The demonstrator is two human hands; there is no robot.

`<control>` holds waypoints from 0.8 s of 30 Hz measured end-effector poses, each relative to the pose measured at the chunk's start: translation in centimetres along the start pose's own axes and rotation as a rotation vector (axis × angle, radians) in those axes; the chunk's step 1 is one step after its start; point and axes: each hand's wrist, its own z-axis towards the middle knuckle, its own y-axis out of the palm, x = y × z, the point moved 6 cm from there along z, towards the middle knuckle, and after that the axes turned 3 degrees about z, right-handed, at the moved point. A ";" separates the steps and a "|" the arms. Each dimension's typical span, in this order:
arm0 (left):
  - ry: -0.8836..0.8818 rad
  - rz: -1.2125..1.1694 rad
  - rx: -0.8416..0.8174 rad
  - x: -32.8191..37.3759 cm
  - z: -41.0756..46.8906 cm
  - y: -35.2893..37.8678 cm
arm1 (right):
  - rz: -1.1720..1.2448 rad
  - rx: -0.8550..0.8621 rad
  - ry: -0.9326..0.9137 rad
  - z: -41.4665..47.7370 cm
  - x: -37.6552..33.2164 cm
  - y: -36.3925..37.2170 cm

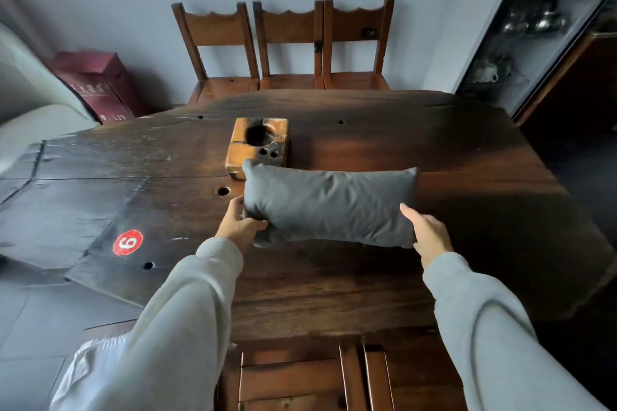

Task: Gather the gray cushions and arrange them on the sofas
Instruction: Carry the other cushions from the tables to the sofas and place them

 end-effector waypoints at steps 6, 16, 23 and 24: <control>-0.006 -0.032 0.088 5.4 -7.6 -9.7 | -0.010 -0.176 -0.028 -7.4 -6.1 5.3; 0.077 -0.128 0.456 8.1 -29.6 -32.8 | -0.092 -0.520 -0.302 -29.6 -12.5 20.2; 0.134 -0.269 0.670 2.1 -50.7 -45.7 | -0.242 -0.737 -0.434 -50.3 -10.2 27.5; 0.155 -0.246 0.711 1.2 -54.1 -47.5 | -0.254 -0.786 -0.453 -53.7 -9.5 28.2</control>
